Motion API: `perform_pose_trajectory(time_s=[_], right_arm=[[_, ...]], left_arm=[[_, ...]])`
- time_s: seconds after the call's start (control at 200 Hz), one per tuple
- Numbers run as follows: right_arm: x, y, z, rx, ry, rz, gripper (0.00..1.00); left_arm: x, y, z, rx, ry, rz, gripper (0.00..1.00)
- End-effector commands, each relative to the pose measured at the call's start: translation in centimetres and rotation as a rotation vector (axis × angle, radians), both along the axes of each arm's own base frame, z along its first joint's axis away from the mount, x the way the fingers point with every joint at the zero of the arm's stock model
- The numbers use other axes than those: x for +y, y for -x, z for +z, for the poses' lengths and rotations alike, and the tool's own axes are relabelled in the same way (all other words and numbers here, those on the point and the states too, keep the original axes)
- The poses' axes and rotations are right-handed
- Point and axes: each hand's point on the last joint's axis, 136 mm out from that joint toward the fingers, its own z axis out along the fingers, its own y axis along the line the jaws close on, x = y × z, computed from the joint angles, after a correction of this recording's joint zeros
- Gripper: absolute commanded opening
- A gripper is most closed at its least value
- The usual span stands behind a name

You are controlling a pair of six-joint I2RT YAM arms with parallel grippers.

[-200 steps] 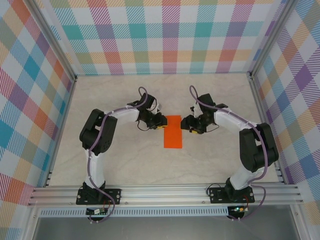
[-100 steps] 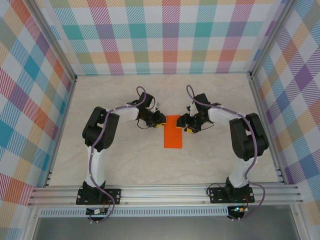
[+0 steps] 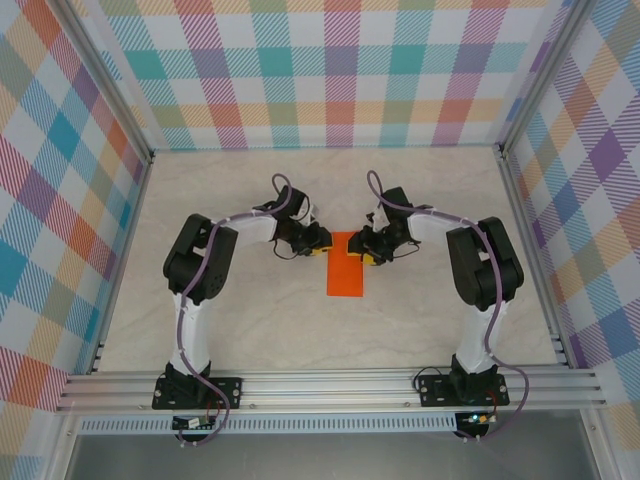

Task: Fold a paper plane with a square sheet of paper (fold left side to right side)
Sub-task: Fold the triangle a second time at the center of the table.

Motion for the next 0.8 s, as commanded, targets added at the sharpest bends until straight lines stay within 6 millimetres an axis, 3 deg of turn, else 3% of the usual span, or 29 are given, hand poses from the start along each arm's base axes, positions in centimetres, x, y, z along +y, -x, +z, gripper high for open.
perform_pose_trajectory(time_s=[0.0, 0.125, 0.25, 0.375, 0.495, 0.585, 0.795], right_arm=[[1.1, 0.1, 1.0, 0.005, -0.071, 0.010, 0.38], [1.1, 0.4, 2.0, 0.008, -0.080, 0.003, 0.34], [1.1, 0.8, 3.4, 0.017, -0.093, -0.008, 0.33], [1.3, 1.0, 4.4, 0.040, -0.111, -0.015, 0.32], [1.5, 1.0, 5.0, 0.064, -0.122, -0.027, 0.31], [1.6, 0.9, 5.3, 0.072, -0.130, -0.032, 0.31], [1.9, 0.7, 5.5, 0.091, -0.143, -0.047, 0.29]], left_arm=[[0.5, 0.0, 4.2, -0.126, 0.019, -0.012, 0.32], [1.5, 2.2, 6.5, -0.253, -0.054, -0.054, 0.41], [1.0, 6.4, 8.0, -0.384, -0.132, -0.150, 0.52], [-0.6, 11.0, 9.1, -0.504, -0.174, -0.267, 0.61], [-2.3, 14.5, 9.1, -0.579, -0.222, -0.375, 0.66], [-3.0, 15.5, 8.7, -0.622, -0.282, -0.411, 0.68], [-4.9, 15.7, 6.9, -0.662, -0.359, -0.478, 0.72]])
